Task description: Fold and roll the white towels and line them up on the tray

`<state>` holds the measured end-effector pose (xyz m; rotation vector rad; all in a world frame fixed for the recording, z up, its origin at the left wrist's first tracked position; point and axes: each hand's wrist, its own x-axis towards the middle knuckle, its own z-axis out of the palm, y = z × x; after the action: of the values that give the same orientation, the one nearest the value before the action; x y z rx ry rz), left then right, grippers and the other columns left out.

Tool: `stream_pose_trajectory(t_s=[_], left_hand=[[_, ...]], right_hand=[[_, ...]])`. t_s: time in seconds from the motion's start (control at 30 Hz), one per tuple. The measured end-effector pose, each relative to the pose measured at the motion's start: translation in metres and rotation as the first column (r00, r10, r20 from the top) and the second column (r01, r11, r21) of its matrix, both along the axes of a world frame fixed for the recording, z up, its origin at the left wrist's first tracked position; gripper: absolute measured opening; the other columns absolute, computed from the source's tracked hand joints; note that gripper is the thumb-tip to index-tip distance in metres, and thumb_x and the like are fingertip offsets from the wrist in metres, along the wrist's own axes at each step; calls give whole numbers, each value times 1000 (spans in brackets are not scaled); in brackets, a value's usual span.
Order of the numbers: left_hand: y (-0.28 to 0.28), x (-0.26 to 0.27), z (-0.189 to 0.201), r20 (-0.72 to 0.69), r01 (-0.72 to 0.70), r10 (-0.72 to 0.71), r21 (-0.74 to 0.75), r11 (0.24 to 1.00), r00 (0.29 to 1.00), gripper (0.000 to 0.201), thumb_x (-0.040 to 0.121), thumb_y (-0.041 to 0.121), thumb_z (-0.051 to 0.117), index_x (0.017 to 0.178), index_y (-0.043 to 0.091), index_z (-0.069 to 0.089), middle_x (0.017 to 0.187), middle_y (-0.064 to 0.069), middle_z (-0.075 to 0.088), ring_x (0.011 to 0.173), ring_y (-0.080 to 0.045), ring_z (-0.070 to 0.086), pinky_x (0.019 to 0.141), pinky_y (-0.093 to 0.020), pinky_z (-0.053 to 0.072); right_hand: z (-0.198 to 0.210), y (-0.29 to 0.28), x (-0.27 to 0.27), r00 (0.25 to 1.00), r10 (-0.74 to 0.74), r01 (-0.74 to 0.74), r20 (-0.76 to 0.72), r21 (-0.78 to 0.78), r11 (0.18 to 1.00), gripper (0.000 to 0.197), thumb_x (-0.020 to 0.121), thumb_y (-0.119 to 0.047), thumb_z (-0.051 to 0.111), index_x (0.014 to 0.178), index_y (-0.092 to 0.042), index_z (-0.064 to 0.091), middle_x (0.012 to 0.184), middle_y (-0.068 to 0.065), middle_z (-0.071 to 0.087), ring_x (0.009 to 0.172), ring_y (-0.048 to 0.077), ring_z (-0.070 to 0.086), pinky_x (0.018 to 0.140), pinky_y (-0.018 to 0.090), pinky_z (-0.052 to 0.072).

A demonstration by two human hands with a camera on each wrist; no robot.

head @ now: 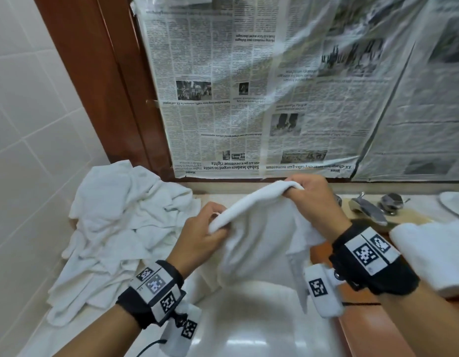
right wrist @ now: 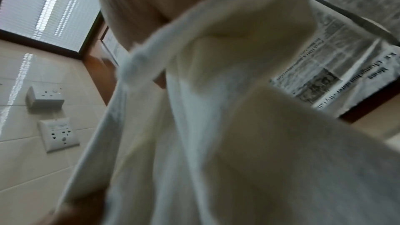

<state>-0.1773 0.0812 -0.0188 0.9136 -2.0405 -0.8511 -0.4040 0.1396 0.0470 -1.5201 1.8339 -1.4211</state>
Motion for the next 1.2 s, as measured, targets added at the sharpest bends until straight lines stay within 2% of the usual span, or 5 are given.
stream_pose_trajectory(t_s=[0.2, 0.57, 0.7, 0.87, 1.2], left_hand=[[-15, 25, -24, 655, -17, 145, -197, 980, 742, 24, 83, 26, 60, 106, 25, 55, 94, 6, 57, 87, -19, 58, 65, -29, 38], [-92, 55, 11, 911, -252, 312, -246, 936, 269, 36, 94, 38, 44, 116, 16, 61, 121, -10, 62, 108, -27, 60, 84, -31, 44], [-135, 18, 109, 707, -405, 526, -356, 842, 472, 24, 79, 21, 51, 92, 8, 66, 96, -20, 69, 92, -38, 65, 81, -38, 52], [-120, -72, 143, 147, -148, 176, -186, 971, 973, 57, 97, 19, 49, 150, 21, 28, 142, -7, 46, 124, -25, 48, 97, -31, 43], [-30, -33, -130, 599, -350, 95, 324, 879, 795, 57, 89, 34, 63, 141, 23, 43, 150, -7, 36, 135, -25, 35, 109, -35, 33]], right_hand=[[-8, 16, -8, 998, -41, 39, 38, 45, 998, 21, 84, -1, 57, 63, -4, 59, 61, 4, 52, 60, 14, 44, 55, 27, 31], [-52, 19, -26, 995, -50, 27, 82, 264, 964, 25, 94, -9, 53, 70, -9, 60, 63, 4, 47, 64, 16, 39, 58, 30, 25], [-33, 15, -17, 903, -17, -105, 429, 259, 960, 25, 97, -23, 50, 90, -8, 68, 81, 12, 67, 77, 22, 59, 72, 33, 40], [-36, 17, -3, 797, 24, -216, 603, 248, 944, 36, 95, -40, 51, 86, -9, 67, 78, 14, 70, 70, 30, 66, 62, 34, 47], [-189, 27, -4, 856, -445, 82, 264, 781, 620, 34, 77, -23, 59, 103, -1, 64, 83, 12, 63, 75, 33, 64, 64, 34, 55]])
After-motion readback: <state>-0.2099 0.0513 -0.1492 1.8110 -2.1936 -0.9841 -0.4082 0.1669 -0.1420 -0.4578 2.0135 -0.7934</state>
